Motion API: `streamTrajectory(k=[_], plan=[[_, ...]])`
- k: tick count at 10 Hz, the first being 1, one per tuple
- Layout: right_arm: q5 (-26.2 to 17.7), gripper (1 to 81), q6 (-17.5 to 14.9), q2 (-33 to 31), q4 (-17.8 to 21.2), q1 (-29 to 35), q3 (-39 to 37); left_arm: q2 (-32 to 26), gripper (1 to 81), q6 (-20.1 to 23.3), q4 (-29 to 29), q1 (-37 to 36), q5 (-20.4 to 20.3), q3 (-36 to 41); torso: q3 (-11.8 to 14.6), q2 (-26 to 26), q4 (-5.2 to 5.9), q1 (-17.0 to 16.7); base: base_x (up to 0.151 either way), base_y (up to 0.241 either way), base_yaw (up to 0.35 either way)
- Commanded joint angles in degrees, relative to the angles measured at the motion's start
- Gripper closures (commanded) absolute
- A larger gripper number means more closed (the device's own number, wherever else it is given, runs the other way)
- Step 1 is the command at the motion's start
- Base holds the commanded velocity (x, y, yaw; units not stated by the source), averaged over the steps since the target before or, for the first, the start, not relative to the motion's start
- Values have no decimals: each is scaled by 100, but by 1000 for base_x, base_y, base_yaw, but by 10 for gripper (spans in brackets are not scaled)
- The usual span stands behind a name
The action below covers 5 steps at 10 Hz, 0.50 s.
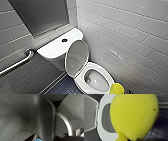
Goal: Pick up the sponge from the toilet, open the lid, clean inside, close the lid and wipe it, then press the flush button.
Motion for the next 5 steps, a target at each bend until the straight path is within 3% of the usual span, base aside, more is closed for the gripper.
streamTrajectory(k=[1,4,5], plan=[[-560,811,-12,-645,-66,-678,389,65,10,16,-57,130,370,174,0,0,0,0,0,0,0],[-542,811,-73,-1287,-251,-1260,652,56,10,16,-48,111,361,182,0,0,0,0,0,0,0],[-542,811,-73,-1814,-444,-1191,1214,56,10,16,-48,94,361,182,0,0,0,0,0,0,0]])
